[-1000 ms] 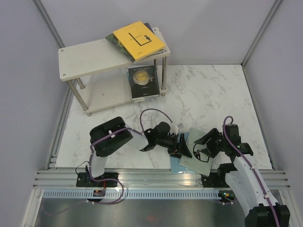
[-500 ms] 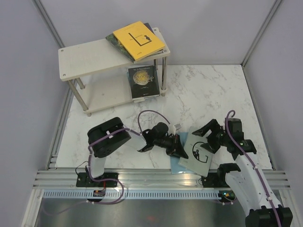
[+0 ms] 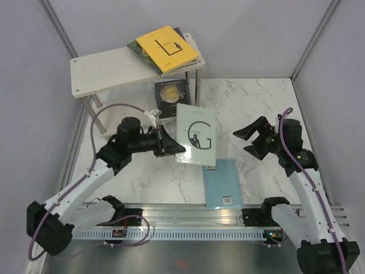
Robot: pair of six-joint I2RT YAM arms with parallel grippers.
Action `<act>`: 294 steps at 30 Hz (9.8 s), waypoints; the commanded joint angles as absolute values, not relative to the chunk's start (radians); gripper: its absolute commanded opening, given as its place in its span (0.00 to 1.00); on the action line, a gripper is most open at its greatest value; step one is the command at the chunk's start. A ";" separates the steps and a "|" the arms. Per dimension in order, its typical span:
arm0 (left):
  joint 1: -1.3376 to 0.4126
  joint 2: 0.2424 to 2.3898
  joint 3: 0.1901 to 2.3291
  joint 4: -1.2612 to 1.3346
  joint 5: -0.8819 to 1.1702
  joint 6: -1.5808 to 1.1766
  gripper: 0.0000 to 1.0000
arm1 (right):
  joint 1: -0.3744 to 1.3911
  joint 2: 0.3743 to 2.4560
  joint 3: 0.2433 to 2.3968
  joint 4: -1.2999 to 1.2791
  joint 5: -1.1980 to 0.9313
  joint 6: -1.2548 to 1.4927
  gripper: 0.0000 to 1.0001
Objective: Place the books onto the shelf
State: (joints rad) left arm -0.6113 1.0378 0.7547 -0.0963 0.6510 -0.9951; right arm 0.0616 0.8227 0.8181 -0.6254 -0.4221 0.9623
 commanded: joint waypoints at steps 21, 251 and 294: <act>-0.160 1.029 1.681 -0.861 0.442 -0.564 0.02 | 0.066 0.959 0.750 -0.440 -0.537 0.945 0.96; -0.245 0.689 0.888 -0.074 0.640 -1.213 0.02 | 0.597 1.493 0.956 0.558 -0.836 1.471 0.25; -0.242 0.796 1.434 -0.696 0.440 -0.809 0.02 | 0.589 1.554 0.962 0.627 -0.974 1.483 0.87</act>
State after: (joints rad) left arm -0.2417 0.7864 1.2968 -0.7189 0.4469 -0.9154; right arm 0.5888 1.5623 0.9943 0.6605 -0.9493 1.5322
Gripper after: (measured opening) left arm 0.121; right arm 0.867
